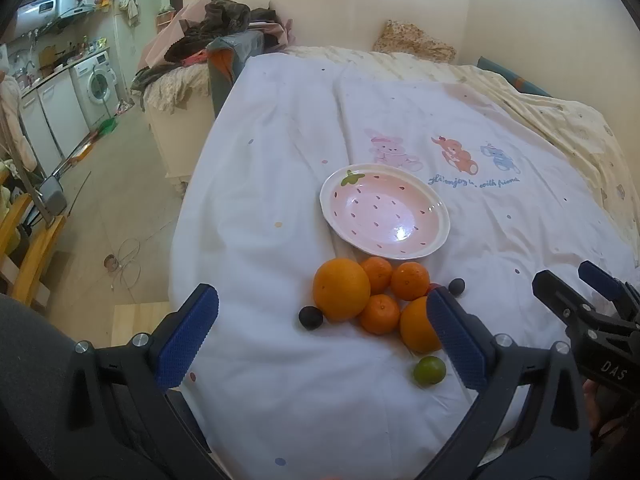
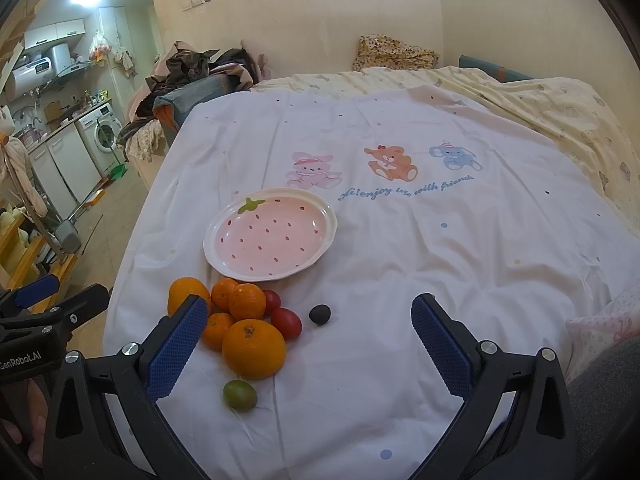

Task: Organize fruits

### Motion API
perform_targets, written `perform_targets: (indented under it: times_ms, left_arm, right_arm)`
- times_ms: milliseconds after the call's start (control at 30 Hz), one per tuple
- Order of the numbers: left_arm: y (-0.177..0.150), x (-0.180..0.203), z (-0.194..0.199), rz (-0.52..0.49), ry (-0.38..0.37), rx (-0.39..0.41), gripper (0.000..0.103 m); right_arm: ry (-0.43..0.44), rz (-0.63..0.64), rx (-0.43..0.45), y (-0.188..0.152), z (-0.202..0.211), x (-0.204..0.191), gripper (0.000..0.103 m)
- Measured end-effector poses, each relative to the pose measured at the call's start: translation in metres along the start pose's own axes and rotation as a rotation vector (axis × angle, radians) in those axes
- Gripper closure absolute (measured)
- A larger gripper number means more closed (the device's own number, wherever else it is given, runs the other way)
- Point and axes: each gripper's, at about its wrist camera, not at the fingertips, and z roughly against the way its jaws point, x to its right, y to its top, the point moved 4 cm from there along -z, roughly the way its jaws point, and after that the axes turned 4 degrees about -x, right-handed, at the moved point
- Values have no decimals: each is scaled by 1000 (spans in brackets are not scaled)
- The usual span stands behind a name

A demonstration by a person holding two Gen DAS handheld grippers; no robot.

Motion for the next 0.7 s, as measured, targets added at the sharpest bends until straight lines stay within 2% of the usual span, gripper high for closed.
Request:
perform_targets:
  times_ms: [700]
  left_arm:
    - [1,-1,0,1,0,1,0]
  right_arm:
    - [0,-3,-2,0,-1,0,0]
